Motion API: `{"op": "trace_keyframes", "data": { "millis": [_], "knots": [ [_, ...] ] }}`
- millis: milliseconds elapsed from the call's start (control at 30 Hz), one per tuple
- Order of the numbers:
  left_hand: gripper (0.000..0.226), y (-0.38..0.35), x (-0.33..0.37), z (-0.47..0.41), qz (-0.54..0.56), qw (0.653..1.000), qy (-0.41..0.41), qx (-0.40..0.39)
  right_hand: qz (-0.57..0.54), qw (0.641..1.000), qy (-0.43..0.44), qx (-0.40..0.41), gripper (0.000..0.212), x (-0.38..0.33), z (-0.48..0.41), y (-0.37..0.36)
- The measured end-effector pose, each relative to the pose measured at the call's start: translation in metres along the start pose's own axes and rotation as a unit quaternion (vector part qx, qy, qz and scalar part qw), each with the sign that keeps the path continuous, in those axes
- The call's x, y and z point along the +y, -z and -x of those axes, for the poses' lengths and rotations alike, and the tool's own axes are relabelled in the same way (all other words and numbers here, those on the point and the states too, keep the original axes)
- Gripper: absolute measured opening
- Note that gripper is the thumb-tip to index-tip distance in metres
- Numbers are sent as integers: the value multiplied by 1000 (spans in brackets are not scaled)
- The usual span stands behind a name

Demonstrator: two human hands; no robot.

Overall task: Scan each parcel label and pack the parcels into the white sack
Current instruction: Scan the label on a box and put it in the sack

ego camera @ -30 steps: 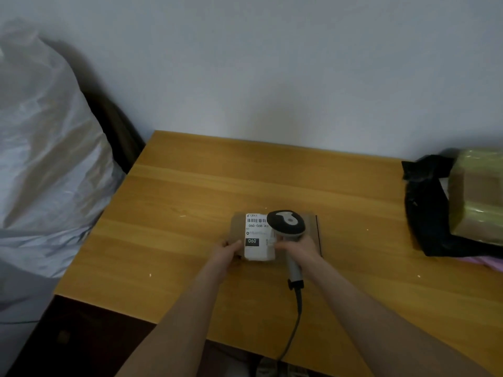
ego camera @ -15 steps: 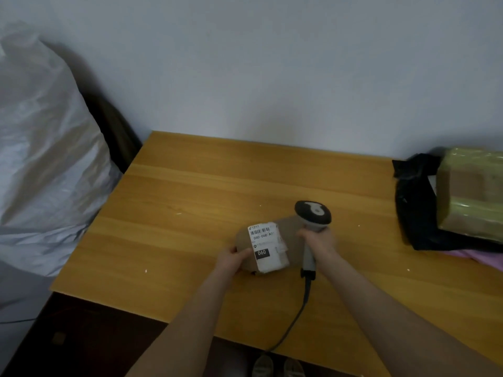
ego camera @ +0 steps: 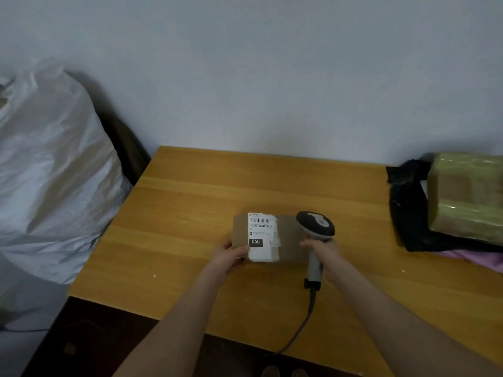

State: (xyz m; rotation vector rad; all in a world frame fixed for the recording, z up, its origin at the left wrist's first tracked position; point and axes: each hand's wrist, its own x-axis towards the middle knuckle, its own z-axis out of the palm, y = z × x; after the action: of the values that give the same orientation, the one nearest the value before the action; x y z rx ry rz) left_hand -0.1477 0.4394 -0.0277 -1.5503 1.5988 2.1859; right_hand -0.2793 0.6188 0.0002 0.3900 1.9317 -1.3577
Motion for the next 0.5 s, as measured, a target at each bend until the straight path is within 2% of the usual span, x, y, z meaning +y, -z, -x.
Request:
{"op": "trace_keyframes", "data": {
  "millis": [133, 267, 367, 500],
  "knots": [
    [43, 8, 19, 15, -9, 1000, -18, 9, -21, 998, 62, -5, 46, -12, 35, -8],
    [40, 13, 33, 26, 8, 999, -33, 1, -26, 989, 124, -72, 5, -14, 74, -14],
    [46, 16, 37, 32, 22, 998, -51, 9, -42, 984, 159, -73, 12, -17, 97, -18],
    [45, 15, 38, 36, 22, 997, -74, 23, -47, 978, 180, -93, 6, -20, 121, -21]
  ]
}}
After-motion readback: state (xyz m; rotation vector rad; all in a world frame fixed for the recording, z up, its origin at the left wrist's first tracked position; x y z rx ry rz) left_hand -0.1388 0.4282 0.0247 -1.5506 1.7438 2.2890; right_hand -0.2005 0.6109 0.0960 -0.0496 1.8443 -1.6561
